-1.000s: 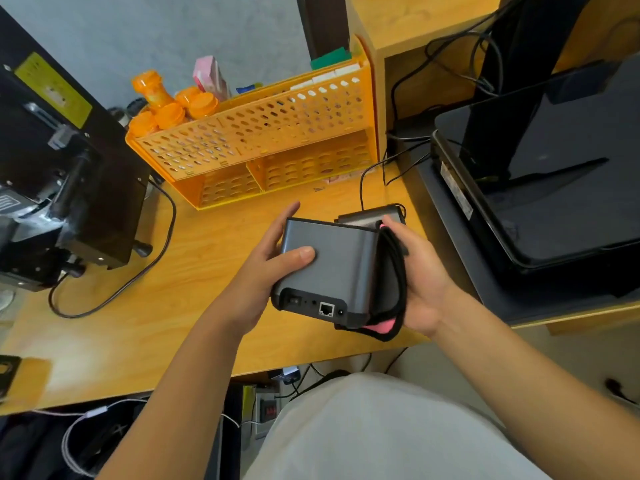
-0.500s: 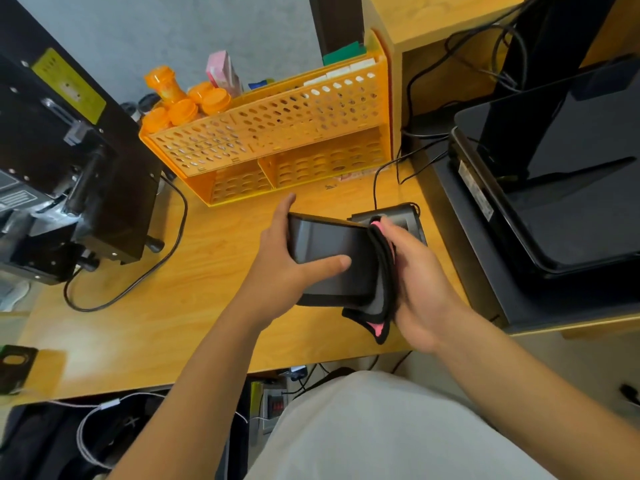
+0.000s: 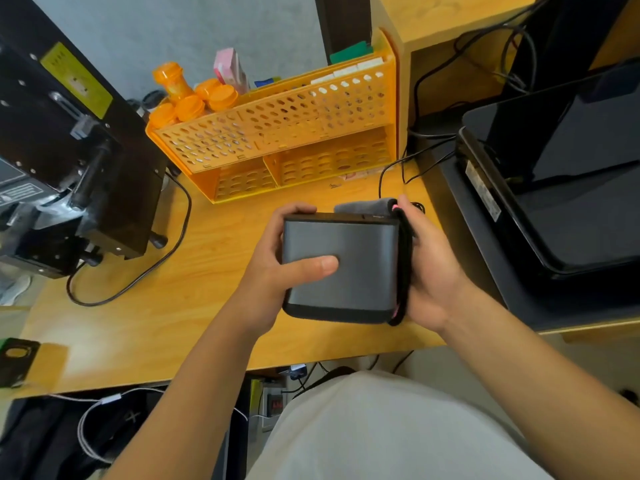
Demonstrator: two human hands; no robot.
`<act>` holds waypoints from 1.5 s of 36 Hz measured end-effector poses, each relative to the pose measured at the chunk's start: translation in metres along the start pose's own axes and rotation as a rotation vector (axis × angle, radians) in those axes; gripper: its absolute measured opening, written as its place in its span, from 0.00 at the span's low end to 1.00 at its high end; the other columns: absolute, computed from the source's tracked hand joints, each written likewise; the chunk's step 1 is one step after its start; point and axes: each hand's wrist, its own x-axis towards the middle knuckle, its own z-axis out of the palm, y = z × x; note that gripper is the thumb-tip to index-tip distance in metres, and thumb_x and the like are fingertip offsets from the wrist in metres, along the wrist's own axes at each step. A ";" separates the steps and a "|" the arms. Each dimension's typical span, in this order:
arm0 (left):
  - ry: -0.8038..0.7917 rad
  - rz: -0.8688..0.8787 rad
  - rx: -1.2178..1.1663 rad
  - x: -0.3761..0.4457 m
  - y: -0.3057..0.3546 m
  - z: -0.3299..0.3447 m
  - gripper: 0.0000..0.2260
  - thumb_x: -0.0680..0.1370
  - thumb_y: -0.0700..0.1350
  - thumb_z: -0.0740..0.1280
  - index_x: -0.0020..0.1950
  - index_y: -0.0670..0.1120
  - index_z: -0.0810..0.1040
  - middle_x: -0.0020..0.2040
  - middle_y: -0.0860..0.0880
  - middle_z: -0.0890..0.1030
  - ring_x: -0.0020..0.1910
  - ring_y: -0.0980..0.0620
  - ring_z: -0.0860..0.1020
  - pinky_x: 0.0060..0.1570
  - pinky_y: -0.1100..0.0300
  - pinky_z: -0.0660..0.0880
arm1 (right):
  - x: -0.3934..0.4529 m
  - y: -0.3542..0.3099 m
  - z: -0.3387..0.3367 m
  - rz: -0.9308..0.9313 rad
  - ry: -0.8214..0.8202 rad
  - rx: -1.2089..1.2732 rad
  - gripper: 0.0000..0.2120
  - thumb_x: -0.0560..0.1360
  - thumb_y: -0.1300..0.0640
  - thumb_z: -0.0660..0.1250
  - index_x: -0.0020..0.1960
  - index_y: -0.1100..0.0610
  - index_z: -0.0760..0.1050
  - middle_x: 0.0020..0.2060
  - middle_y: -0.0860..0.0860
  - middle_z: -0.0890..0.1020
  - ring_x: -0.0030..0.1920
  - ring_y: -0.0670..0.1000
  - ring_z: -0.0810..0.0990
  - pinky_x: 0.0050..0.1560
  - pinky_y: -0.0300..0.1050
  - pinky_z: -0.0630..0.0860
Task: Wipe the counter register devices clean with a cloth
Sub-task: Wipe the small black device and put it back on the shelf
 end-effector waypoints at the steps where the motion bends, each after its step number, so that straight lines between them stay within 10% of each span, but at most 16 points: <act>1: 0.030 0.004 -0.011 0.000 -0.002 0.001 0.31 0.61 0.50 0.79 0.64 0.58 0.75 0.57 0.51 0.81 0.53 0.46 0.83 0.44 0.53 0.81 | -0.001 0.001 0.001 -0.014 0.013 0.012 0.30 0.82 0.33 0.53 0.69 0.52 0.78 0.65 0.58 0.81 0.66 0.61 0.80 0.63 0.60 0.78; 13: 0.307 0.295 0.087 -0.006 -0.018 0.030 0.35 0.63 0.51 0.81 0.66 0.58 0.69 0.64 0.50 0.77 0.63 0.41 0.79 0.54 0.41 0.82 | -0.016 0.010 0.004 -0.011 0.066 0.305 0.31 0.82 0.36 0.55 0.71 0.56 0.77 0.68 0.61 0.79 0.70 0.63 0.76 0.73 0.62 0.69; 24: 0.460 0.397 0.123 0.000 -0.013 0.036 0.35 0.66 0.53 0.79 0.67 0.55 0.64 0.68 0.43 0.72 0.61 0.49 0.78 0.55 0.54 0.80 | -0.033 0.018 0.021 0.217 -0.149 0.594 0.40 0.81 0.30 0.52 0.79 0.59 0.65 0.79 0.59 0.66 0.81 0.58 0.58 0.81 0.57 0.51; 35: 0.293 0.363 0.075 -0.021 -0.020 0.047 0.37 0.65 0.48 0.79 0.68 0.51 0.64 0.69 0.40 0.70 0.65 0.38 0.76 0.59 0.40 0.80 | -0.028 0.030 0.022 0.254 -0.265 0.559 0.28 0.77 0.50 0.67 0.71 0.66 0.74 0.68 0.67 0.75 0.68 0.69 0.73 0.71 0.65 0.68; 41: 0.315 0.320 0.129 -0.027 -0.035 0.036 0.38 0.66 0.49 0.78 0.69 0.52 0.61 0.68 0.45 0.70 0.65 0.46 0.77 0.59 0.45 0.80 | -0.023 0.045 0.009 0.354 -0.122 0.540 0.39 0.81 0.30 0.48 0.78 0.58 0.68 0.73 0.65 0.72 0.74 0.67 0.68 0.71 0.66 0.66; 54: 0.402 0.282 0.270 -0.022 -0.041 0.004 0.41 0.64 0.57 0.79 0.70 0.52 0.62 0.65 0.55 0.70 0.61 0.56 0.75 0.58 0.52 0.79 | -0.024 0.049 0.015 0.390 -0.115 0.500 0.48 0.76 0.24 0.50 0.77 0.62 0.69 0.73 0.66 0.72 0.75 0.67 0.67 0.69 0.65 0.66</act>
